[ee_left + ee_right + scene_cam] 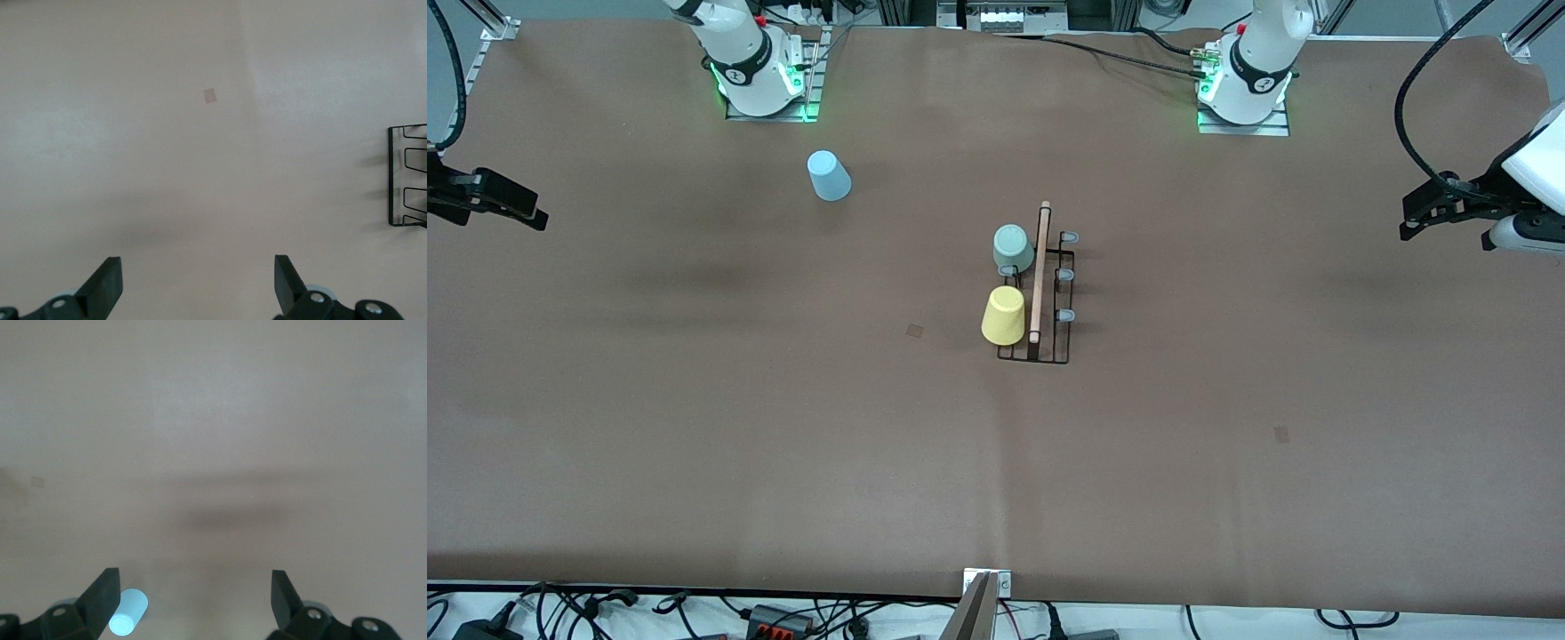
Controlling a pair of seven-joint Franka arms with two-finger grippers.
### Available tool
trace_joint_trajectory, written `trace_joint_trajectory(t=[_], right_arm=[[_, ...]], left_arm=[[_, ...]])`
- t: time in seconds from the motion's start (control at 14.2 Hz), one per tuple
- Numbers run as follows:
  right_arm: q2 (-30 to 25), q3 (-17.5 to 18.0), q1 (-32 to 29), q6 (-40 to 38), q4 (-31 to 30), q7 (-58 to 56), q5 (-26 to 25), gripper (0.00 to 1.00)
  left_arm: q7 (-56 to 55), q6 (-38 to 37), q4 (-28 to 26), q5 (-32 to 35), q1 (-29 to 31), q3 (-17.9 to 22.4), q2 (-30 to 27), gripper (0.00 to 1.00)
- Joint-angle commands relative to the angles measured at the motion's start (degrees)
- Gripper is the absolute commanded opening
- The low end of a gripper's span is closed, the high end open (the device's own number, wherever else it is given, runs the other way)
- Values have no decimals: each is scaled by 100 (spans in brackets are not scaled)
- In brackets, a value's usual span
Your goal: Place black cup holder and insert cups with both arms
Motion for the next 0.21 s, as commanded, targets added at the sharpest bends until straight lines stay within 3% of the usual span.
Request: trace_joint_trajectory(t=[0.0,0.14], right_arm=[[1,171,-90,-49,77,-83,-33,100],[1,171,-98,-49,86,-83,-24,100]], left_arm=[[88,11,-19,-13,23,7,-32,100],[88,11,-19,-13,23,16,-23,100]])
